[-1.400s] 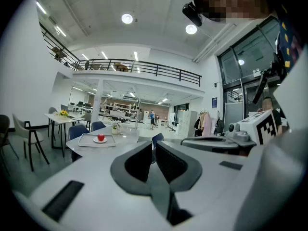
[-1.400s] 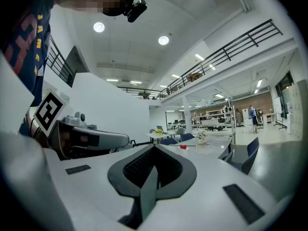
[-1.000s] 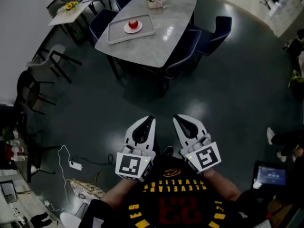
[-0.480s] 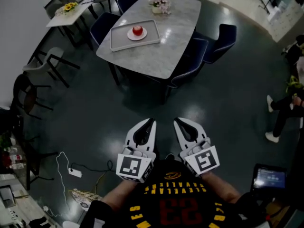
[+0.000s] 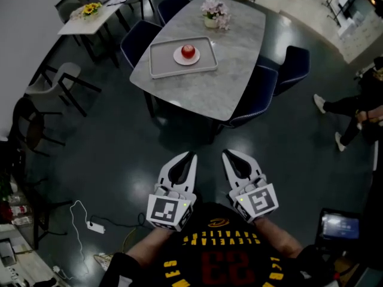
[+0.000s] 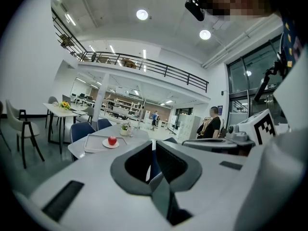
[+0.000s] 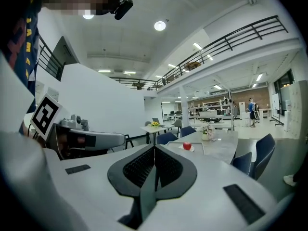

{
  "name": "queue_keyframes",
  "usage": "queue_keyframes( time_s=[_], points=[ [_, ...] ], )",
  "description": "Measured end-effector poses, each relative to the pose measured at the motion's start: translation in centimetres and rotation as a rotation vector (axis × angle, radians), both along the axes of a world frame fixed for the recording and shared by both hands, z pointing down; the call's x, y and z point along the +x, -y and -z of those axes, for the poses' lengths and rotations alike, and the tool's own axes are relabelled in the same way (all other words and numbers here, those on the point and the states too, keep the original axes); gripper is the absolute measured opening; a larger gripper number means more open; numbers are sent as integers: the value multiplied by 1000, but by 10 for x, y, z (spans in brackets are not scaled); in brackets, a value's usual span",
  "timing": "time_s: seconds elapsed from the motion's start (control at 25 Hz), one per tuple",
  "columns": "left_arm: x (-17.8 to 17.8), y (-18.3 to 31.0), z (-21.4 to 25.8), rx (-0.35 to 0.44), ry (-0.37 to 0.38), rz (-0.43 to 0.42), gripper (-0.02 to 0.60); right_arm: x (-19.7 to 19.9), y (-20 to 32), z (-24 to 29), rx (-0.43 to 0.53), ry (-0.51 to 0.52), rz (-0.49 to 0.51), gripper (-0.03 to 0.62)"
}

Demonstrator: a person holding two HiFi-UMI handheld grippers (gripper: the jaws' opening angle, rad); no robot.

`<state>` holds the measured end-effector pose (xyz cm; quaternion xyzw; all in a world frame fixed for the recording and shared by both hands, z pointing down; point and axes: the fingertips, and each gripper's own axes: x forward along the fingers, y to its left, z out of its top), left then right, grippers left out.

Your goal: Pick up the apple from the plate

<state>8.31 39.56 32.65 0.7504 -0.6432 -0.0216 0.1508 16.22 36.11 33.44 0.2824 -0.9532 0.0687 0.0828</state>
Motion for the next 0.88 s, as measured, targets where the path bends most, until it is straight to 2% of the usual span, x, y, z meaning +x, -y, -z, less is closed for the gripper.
queue_keyframes(
  time_s=[0.12, 0.28, 0.56, 0.68, 0.88],
  points=[
    [-28, 11, 0, -17, -12, 12, 23, -23, 13, -2, 2, 11, 5, 6],
    [-48, 20, -5, 19, -26, -17, 25, -47, 23, -6, -26, -10, 0, 6],
    [-80, 34, -15, -27, -57, 0, 25, -79, 41, -17, -80, -5, 25, 6],
    [-89, 42, -19, -24, -52, 5, 25, -94, 52, -21, -92, 8, 56, 6],
    [-115, 66, -18, -29, -18, 62, 25, -124, 82, -19, -102, 39, 114, 6]
  ],
)
